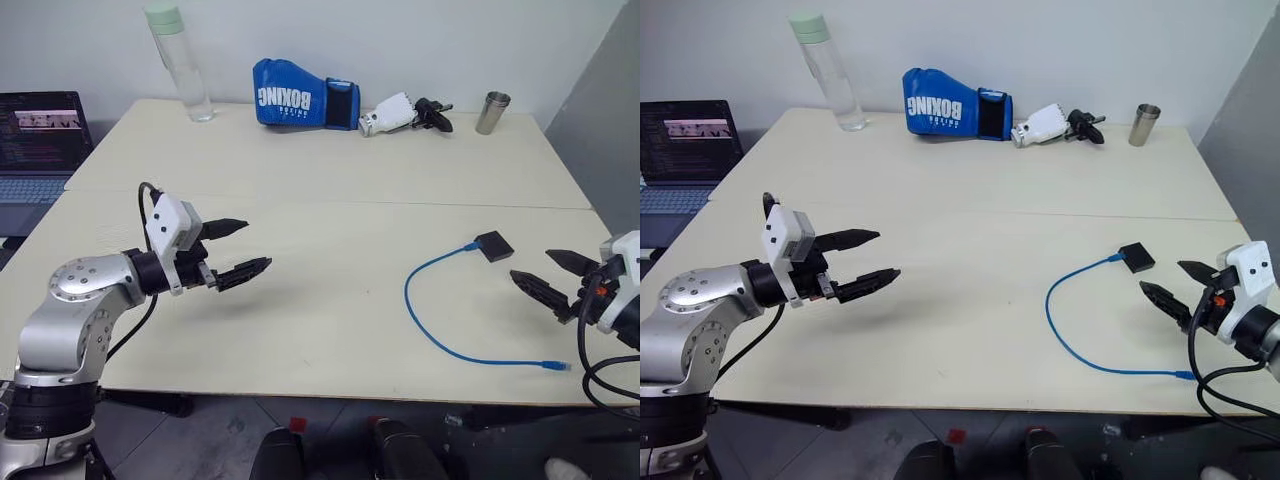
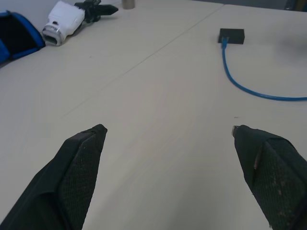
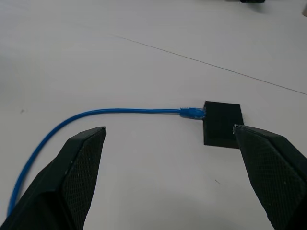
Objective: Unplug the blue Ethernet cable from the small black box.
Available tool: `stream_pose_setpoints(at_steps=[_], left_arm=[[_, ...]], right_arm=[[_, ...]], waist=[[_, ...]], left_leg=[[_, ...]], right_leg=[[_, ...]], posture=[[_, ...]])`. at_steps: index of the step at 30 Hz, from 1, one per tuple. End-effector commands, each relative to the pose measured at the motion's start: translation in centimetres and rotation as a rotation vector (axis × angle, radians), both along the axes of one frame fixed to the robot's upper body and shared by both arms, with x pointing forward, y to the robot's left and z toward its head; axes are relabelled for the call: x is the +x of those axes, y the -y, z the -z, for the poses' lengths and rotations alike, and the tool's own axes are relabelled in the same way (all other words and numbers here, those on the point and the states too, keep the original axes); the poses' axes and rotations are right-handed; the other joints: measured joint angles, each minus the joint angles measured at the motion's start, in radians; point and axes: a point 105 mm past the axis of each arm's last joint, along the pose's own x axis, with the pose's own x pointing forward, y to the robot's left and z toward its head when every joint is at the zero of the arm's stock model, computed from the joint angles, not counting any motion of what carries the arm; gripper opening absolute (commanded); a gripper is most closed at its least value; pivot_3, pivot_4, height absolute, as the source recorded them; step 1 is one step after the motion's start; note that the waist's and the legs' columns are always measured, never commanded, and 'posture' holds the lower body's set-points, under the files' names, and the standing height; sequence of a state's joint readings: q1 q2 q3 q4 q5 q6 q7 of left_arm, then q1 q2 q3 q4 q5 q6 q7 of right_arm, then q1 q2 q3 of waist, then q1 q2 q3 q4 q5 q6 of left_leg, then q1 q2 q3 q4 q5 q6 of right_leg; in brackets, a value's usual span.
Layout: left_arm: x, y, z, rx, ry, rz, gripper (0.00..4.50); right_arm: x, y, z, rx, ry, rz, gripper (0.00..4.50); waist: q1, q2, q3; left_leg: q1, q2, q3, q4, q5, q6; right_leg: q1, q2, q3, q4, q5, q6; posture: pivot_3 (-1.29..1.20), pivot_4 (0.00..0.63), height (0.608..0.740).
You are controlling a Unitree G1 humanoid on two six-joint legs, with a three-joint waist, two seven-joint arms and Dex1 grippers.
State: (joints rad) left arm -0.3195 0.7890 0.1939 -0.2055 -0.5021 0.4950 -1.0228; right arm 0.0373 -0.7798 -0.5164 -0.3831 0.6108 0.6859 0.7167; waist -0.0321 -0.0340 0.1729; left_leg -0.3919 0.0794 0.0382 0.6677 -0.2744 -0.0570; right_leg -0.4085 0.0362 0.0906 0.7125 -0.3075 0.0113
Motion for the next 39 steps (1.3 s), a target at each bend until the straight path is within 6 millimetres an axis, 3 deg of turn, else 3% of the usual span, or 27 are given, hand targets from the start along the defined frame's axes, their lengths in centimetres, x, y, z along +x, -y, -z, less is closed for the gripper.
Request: stream_pose_setpoints(at_steps=[1, 8, 12, 17, 24, 31, 39], left_arm=[[-1.1, 2.6, -1.9, 0.023, 0.045, 0.163, 4.5], [-1.4, 5.2, -3.1, 0.038, 0.07, 0.3, 4.5], [-1.3, 5.9, -2.9, 0.046, 0.069, 0.337, 4.5], [-1.0, 6.3, -2.8, 0.054, 0.074, 0.355, 4.5], [-0.8, 6.2, -2.9, 0.052, 0.086, 0.352, 4.5], [-0.7, 6.2, -3.1, 0.055, 0.096, 0.348, 4.5], [-0.6, 6.1, -3.4, 0.061, 0.106, 0.345, 4.5]], right_arm=[[-0.3, -1.8, -1.4, 0.007, 0.053, -0.044, 4.49], [0.2, -6.5, -1.0, 0.116, 0.063, -0.044, 4.49], [4.0, -8.7, 0.6, 0.198, 0.07, 0.212, 4.49], [7.5, -8.5, 2.0, 0.092, 0.084, 0.607, 4.49], [10.2, -9.1, 3.4, 0.129, -0.011, 0.846, 4.49], [12.0, -10.1, 4.8, 0.192, -0.117, 0.977, 4.49], [12.8, -9.7, 5.2, 0.259, -0.163, 1.095, 4.49]], waist=[[0.0, 0.0, 0.0], [-0.003, 0.0, 0.0], [-0.013, 0.0, 0.0], [-0.021, 0.001, 0.0], [-0.018, 0.0, 0.0], [-0.025, 0.0, 0.0], [-0.027, 0.001, 0.0]], left_leg=[[0.0, 0.0, 0.0, 0.0, 0.0, 0.0], [0.0, 0.0, -0.002, 0.0, 0.0, 0.0], [0.0, 0.0, -0.003, -0.001, 0.0, 0.0], [-0.003, 0.0, -0.004, -0.001, 0.0, -0.001], [-0.01, 0.0, -0.002, -0.002, 0.003, -0.006], [-0.009, 0.0, -0.003, -0.003, 0.002, -0.003], [-0.01, 0.0, -0.003, -0.003, 0.001, -0.002]], right_leg=[[0.0, 0.0, 0.0, 0.0, 0.0, 0.0], [0.0, 0.001, -0.001, 0.0, 0.0, 0.0], [0.0, 0.001, 0.0, 0.001, 0.0, 0.0], [-0.004, 0.001, -0.001, 0.001, 0.0, 0.0], [-0.012, 0.0, 0.002, 0.001, 0.0, -0.001], [-0.013, 0.0, 0.002, 0.002, 0.0, -0.001], [-0.012, -0.001, 0.002, 0.002, 0.0, -0.001]], posture=[[0.0, 0.15, 0.74], [0.0, 0.15, 0.74], [0.0, 0.15, 0.74], [0.0, 0.15, 0.74], [0.0, 0.15, 0.74], [0.0, 0.15, 0.74], [0.0, 0.15, 0.74]])
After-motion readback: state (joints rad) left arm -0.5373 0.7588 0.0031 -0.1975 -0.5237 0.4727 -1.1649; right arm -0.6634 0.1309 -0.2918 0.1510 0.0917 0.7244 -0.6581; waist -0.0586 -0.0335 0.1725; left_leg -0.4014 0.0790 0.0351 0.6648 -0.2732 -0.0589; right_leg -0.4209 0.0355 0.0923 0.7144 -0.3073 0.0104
